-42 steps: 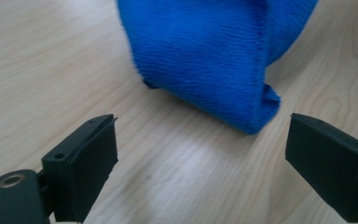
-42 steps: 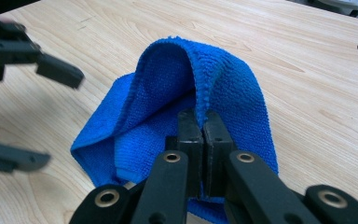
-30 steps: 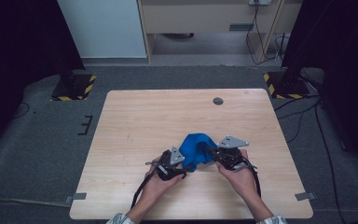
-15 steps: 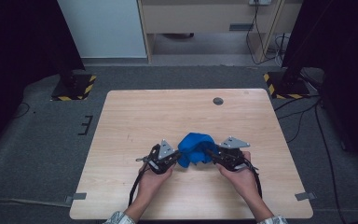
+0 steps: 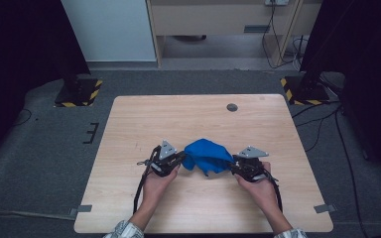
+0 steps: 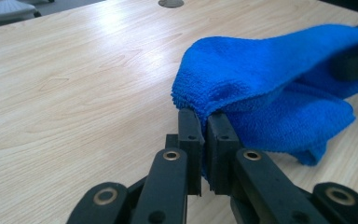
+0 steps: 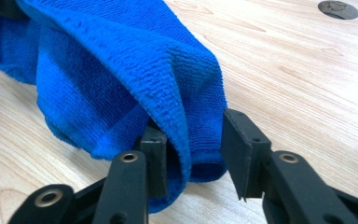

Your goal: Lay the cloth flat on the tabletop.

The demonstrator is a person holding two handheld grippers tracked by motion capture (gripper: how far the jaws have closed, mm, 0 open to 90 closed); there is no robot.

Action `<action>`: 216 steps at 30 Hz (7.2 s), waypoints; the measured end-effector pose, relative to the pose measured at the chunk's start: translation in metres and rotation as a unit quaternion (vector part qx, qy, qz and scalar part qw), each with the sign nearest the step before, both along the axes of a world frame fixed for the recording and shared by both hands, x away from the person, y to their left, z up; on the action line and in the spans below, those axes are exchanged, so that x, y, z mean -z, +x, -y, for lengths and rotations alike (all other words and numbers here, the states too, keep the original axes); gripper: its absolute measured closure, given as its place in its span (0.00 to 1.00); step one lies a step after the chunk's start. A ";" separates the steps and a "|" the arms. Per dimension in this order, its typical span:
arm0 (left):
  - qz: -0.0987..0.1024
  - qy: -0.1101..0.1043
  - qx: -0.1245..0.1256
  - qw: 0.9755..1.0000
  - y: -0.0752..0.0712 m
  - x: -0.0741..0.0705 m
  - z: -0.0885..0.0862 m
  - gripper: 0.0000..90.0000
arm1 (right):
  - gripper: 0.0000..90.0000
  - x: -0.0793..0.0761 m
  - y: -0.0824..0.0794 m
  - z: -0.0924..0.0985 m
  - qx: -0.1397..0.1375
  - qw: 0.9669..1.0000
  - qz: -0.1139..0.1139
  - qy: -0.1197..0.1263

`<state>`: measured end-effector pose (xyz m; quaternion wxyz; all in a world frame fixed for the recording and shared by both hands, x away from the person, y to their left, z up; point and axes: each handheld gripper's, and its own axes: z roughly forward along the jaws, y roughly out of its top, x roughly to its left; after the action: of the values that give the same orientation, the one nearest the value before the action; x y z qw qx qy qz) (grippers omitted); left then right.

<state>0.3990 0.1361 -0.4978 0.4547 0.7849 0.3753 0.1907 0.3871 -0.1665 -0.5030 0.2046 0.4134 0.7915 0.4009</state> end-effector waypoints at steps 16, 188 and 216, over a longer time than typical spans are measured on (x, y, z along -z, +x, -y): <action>-0.005 0.007 0.009 1.000 0.005 0.000 -0.002 0.95 | 0.98 -0.017 -0.007 0.008 -0.021 0.999 0.020 0.033; -0.025 -0.006 -0.014 1.000 0.043 0.034 -0.013 0.85 | 0.98 0.011 0.036 0.068 0.056 0.998 -0.022 0.005; 0.001 -0.046 -0.013 0.999 0.017 -0.010 -0.019 0.96 | 0.98 -0.025 0.017 0.063 0.032 0.998 0.026 0.053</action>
<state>0.4163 0.1550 -0.4879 0.4884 0.7577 0.3935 0.1801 0.4037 -0.2292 -0.4776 0.2154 0.4385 0.7500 0.4459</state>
